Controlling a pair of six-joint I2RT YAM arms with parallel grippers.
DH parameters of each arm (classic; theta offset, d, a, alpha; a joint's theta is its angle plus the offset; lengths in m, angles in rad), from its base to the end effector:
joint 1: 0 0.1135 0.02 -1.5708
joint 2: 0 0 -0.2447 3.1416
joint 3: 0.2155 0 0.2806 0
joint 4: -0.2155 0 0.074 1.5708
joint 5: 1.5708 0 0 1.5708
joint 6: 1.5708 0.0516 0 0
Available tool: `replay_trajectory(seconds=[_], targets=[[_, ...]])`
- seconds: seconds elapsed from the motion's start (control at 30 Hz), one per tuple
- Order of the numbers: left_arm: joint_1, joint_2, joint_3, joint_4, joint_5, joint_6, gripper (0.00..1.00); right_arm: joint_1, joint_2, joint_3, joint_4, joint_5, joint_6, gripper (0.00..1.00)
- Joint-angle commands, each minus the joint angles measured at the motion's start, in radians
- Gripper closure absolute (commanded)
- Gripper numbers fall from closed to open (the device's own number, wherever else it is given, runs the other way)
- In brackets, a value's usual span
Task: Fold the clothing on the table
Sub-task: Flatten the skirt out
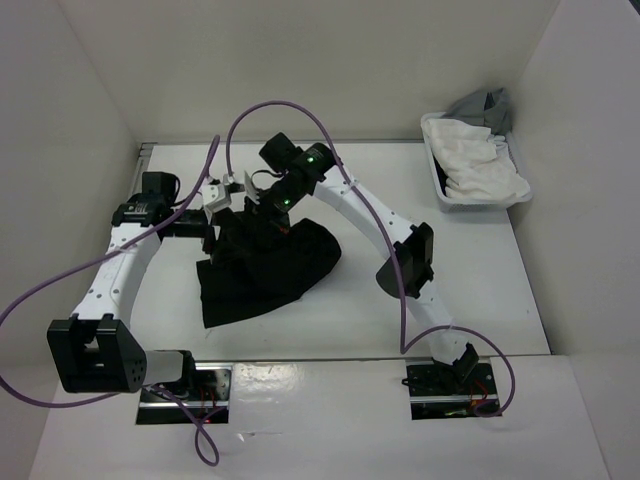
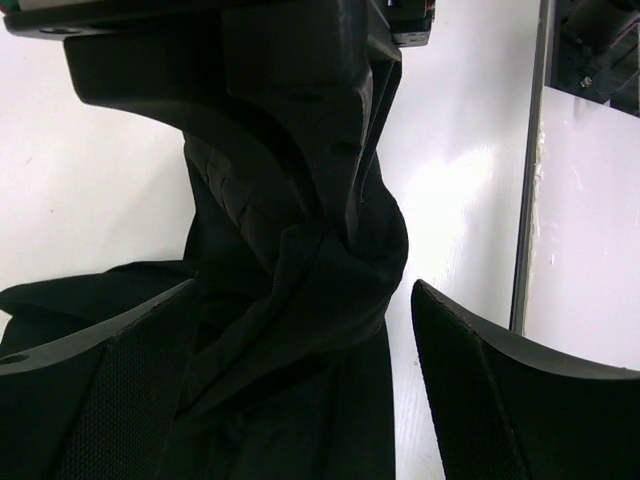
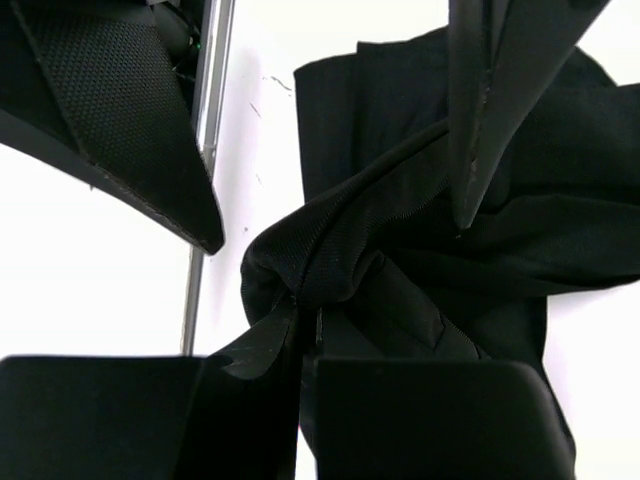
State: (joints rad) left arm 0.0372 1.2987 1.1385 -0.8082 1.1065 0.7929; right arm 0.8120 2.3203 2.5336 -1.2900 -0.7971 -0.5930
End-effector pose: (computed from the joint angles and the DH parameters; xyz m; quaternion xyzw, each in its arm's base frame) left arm 0.2909 -0.0353 0.2847 0.4446 0.6977 -0.3574 0.4333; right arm 0.3132 0.3839 0.3124 -0.6498 0.6207 0.3987 0.1829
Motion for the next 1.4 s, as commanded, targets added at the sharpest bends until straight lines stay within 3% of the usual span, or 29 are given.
replay_trajectory(seconds=[0.0, 0.5, 0.6, 0.73, 0.87, 0.9, 1.0, 1.03, 1.13, 1.37], targets=[[-0.003, 0.033, 0.024, -0.005, 0.029, 0.049, 0.09, 0.064, -0.098, -0.006, -0.009, -0.042, -0.041, 1.0], [-0.022, 0.06, 0.11, -0.083, 0.038, 0.078, 0.09, 0.113, -0.136, -0.073, -0.009, -0.002, -0.06, 1.0], [-0.04, 0.06, 0.09, -0.083, 0.038, 0.078, 0.14, 0.113, -0.136, -0.052, -0.009, -0.002, -0.06, 1.0], [-0.063, 0.06, 0.079, -0.105, 0.038, 0.078, 0.29, 0.113, -0.127, -0.042, -0.009, -0.002, -0.06, 1.0], [-0.132, 0.06, 0.07, -0.146, 0.026, 0.111, 0.49, 0.113, -0.105, -0.023, -0.009, -0.002, -0.05, 1.0], [-0.144, 0.06, 0.07, -0.158, 0.026, 0.12, 0.59, 0.113, -0.105, -0.009, -0.009, -0.002, -0.05, 1.0], [-0.18, 0.07, 0.07, -0.184, 0.004, 0.129, 0.69, 0.113, -0.095, 0.019, -0.009, -0.002, -0.05, 1.0], [-0.18, 0.07, 0.07, -0.195, 0.004, 0.141, 0.79, 0.113, -0.095, 0.033, -0.009, 0.009, -0.041, 1.0], [-0.204, 0.079, 0.07, -0.206, -0.005, 0.152, 0.95, 0.113, -0.085, 0.042, -0.009, 0.009, -0.041, 1.0], [-0.204, 0.07, 0.079, -0.226, -0.016, 0.143, 1.0, 0.113, -0.076, 0.06, 0.003, 0.09, -0.03, 1.0]])
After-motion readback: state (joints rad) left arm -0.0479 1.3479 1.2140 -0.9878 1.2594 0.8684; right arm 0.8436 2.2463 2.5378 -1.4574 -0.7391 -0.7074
